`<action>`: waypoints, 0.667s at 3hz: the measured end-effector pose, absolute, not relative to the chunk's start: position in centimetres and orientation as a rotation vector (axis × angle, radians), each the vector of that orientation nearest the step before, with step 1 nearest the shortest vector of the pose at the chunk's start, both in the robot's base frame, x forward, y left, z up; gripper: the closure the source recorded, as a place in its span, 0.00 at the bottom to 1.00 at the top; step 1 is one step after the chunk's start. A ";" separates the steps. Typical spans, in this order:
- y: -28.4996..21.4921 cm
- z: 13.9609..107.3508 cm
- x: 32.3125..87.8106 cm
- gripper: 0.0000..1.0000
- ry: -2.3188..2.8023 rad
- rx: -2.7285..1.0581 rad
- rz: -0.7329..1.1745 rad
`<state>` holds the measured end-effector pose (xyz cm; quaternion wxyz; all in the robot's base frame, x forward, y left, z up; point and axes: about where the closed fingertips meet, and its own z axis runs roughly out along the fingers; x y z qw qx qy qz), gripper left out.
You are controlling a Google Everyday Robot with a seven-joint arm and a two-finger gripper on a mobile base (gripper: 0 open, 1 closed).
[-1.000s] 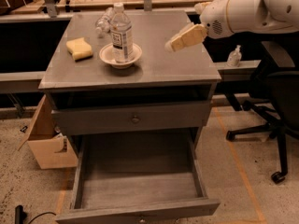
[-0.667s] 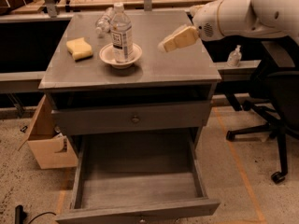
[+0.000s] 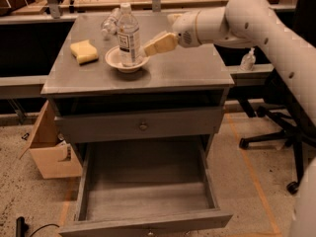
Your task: Place blue plastic bottle into middle drawer
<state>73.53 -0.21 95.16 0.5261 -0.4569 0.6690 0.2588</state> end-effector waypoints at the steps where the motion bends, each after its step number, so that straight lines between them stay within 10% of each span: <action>1: 3.6 94.9 74.9 0.00 1.527 -1.122 0.713; 2: 6.4 94.8 76.1 0.00 1.472 -1.133 0.787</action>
Offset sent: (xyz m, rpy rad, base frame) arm 0.0419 0.0915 -0.0022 0.1677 -0.0135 0.2020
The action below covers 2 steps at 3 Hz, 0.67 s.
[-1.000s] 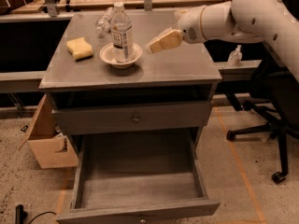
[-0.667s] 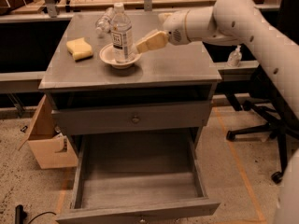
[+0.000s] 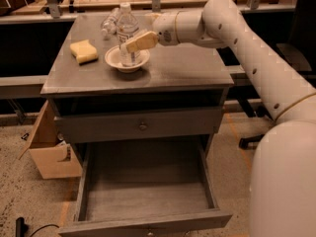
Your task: Place blue plastic bottle into middle drawer
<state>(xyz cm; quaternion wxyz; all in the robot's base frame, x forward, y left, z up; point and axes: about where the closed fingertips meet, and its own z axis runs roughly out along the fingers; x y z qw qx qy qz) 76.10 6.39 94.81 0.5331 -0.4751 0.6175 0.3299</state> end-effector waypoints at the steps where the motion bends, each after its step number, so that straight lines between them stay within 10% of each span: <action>1: 8.7 94.9 76.9 0.16 1.443 -1.137 0.838; 2: 9.4 95.5 77.4 0.47 1.420 -1.143 0.832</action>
Offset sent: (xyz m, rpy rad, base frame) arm 0.0216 0.0297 0.0092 0.0309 -0.0271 0.0397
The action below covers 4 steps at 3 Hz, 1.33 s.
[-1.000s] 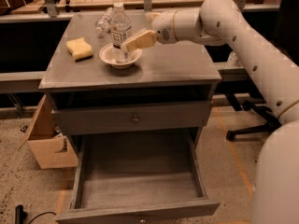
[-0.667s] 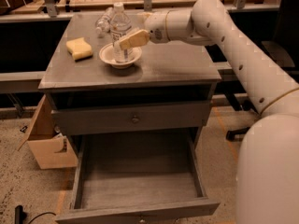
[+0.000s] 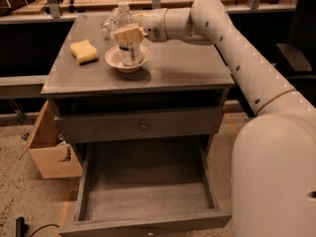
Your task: Place blue plastic bottle into middle drawer
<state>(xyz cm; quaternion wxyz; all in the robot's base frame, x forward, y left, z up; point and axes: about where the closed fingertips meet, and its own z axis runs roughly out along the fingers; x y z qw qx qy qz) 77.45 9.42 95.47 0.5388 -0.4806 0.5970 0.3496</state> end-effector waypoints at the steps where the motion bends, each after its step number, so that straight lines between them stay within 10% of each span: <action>1: 8.4 97.7 78.0 0.70 1.358 -1.082 0.789; 2: 5.6 100.4 77.7 0.94 1.333 -1.001 0.758; 4: -0.1 102.1 74.1 1.00 1.377 -0.891 0.758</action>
Offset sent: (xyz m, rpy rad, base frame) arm -0.0038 -0.0906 0.0844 0.1697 -0.1287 -0.2063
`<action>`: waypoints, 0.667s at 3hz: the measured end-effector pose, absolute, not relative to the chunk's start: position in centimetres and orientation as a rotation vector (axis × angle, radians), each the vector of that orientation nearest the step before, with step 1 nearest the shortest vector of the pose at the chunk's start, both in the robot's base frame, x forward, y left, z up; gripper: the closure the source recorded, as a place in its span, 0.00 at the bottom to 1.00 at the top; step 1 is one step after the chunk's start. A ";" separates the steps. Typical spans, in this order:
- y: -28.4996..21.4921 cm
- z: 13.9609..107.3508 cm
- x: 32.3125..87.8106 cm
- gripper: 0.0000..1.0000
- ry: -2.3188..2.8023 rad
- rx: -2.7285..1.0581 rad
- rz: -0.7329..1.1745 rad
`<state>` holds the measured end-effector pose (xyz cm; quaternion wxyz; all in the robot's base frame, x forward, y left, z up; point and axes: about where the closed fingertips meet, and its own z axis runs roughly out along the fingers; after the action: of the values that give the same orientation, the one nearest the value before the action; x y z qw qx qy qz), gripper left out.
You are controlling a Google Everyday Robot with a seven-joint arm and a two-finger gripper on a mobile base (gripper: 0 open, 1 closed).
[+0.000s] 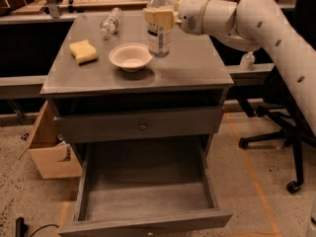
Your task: Place blue plastic bottle into middle drawer
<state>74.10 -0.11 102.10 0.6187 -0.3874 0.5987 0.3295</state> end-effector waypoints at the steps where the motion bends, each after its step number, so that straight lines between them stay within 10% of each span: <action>1: -1.3 100.6 70.9 1.00 1.427 -0.862 0.823; 2: -1.3 100.6 70.9 1.00 1.426 -0.862 0.823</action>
Offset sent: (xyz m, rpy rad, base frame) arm -0.0267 -0.0092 -0.0080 0.0243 0.0584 0.0113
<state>70.94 -1.26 100.63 0.5984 -0.3715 0.6149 0.3546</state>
